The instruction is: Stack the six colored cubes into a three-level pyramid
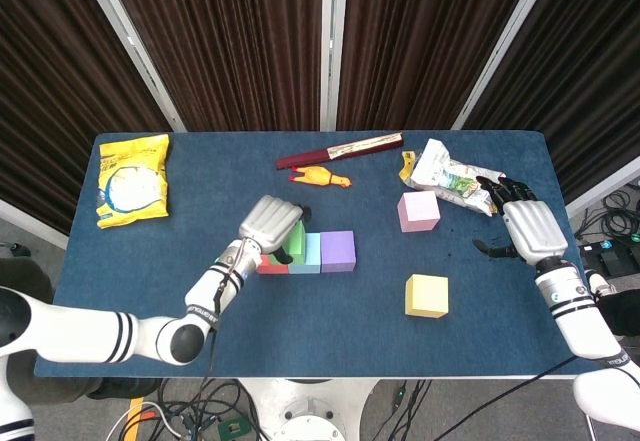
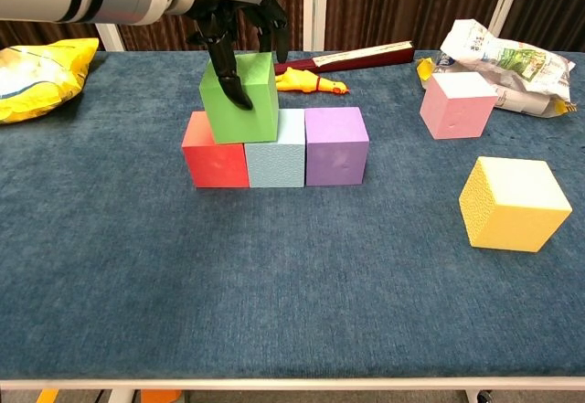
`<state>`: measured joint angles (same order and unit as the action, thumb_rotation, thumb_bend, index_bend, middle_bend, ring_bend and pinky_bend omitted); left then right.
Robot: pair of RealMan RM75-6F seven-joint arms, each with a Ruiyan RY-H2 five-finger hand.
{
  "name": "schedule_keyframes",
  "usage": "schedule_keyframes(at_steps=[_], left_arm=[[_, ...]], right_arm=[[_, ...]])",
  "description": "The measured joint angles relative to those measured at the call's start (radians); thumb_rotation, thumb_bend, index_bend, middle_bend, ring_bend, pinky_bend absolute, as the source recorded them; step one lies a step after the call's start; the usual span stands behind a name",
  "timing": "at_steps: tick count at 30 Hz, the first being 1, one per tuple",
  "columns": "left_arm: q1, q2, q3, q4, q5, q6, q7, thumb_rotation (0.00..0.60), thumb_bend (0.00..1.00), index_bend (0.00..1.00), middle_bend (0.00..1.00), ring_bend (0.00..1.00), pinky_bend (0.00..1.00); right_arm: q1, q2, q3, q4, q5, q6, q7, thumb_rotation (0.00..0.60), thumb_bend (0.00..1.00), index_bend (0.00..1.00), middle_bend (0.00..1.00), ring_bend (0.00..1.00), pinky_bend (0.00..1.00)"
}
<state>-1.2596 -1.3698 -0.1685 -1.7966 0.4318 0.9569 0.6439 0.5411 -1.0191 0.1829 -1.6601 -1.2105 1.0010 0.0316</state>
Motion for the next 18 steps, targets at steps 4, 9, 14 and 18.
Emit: schedule_keyframes(at_steps=[4,9,14,18], left_arm=[[-0.003,-0.003,0.003,-0.003,-0.001,0.005,0.005,0.6,0.0,0.29,0.33,0.84,0.8],[-0.003,-0.007,0.004,-0.004,-0.003,0.018,0.009,0.6,0.0,0.27,0.32,0.84,0.8],[-0.005,-0.014,0.005,-0.007,-0.016,0.031,0.017,0.6,0.0,0.27,0.33,0.84,0.8],[-0.007,-0.02,0.005,-0.014,-0.023,0.043,0.026,0.6,0.0,0.27,0.34,0.84,0.8]], right_arm=[[-0.002,0.0,0.001,0.001,-0.002,0.002,0.001,0.6,0.15,0.0,0.16,0.05,0.09],[-0.003,-0.001,0.002,0.002,-0.003,-0.001,0.002,0.6,0.15,0.0,0.16,0.05,0.09],[-0.004,-0.001,0.003,0.003,-0.004,-0.002,0.003,0.6,0.15,0.0,0.16,0.05,0.09],[-0.006,-0.001,0.004,0.004,-0.004,-0.002,0.005,0.6,0.15,0.0,0.16,0.05,0.09]])
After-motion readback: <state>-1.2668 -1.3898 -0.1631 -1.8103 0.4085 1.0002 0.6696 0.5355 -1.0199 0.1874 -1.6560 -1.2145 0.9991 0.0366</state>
